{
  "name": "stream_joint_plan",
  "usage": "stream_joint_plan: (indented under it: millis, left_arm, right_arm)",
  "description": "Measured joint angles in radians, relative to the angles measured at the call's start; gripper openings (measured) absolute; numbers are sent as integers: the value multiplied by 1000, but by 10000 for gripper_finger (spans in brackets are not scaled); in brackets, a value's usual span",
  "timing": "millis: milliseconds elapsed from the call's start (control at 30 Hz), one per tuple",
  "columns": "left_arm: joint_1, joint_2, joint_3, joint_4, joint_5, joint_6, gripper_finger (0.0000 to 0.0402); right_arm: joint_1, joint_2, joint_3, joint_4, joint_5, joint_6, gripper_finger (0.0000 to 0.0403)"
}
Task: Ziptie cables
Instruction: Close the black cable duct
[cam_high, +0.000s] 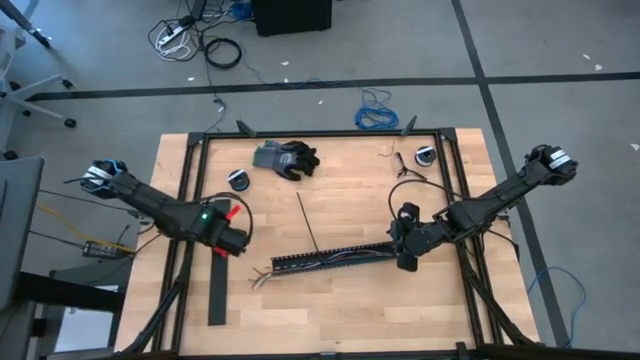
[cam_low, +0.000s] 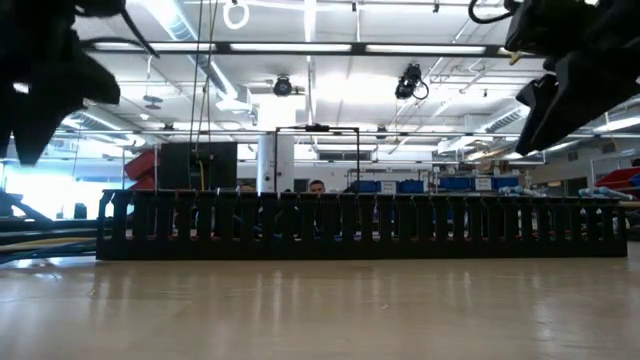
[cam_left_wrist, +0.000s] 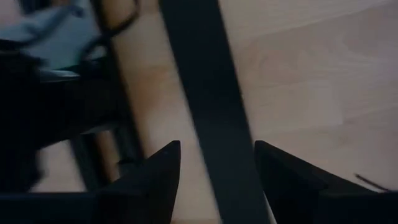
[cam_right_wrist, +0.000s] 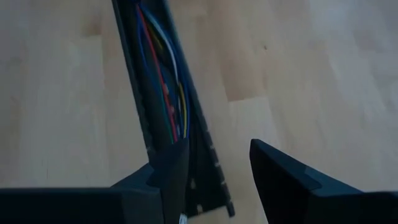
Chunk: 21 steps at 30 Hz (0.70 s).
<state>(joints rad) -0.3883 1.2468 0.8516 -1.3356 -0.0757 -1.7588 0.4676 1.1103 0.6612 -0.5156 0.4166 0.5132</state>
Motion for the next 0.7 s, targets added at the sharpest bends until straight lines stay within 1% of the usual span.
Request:
stream_joint_plan:
  millis: [100,200,367,567,700]
  left_arm:
    - [8,-1,-60,108,2,14,198]
    - [14,3,-103,168,2,27,198]
    - [16,8,-158,170,1,29,208]
    - [16,9,-167,201,2,55,231]
    - [15,10,-168,210,-4,55,235]
  right_arm:
    - [2,0,-7,6,-12,6,173]
    - [2,0,-7,15,-25,-5,186]
    - [2,0,-7,25,-28,-18,221]
    - [2,0,-7,25,-21,-28,262]
    - [-7,0,-7,26,-18,-40,271]
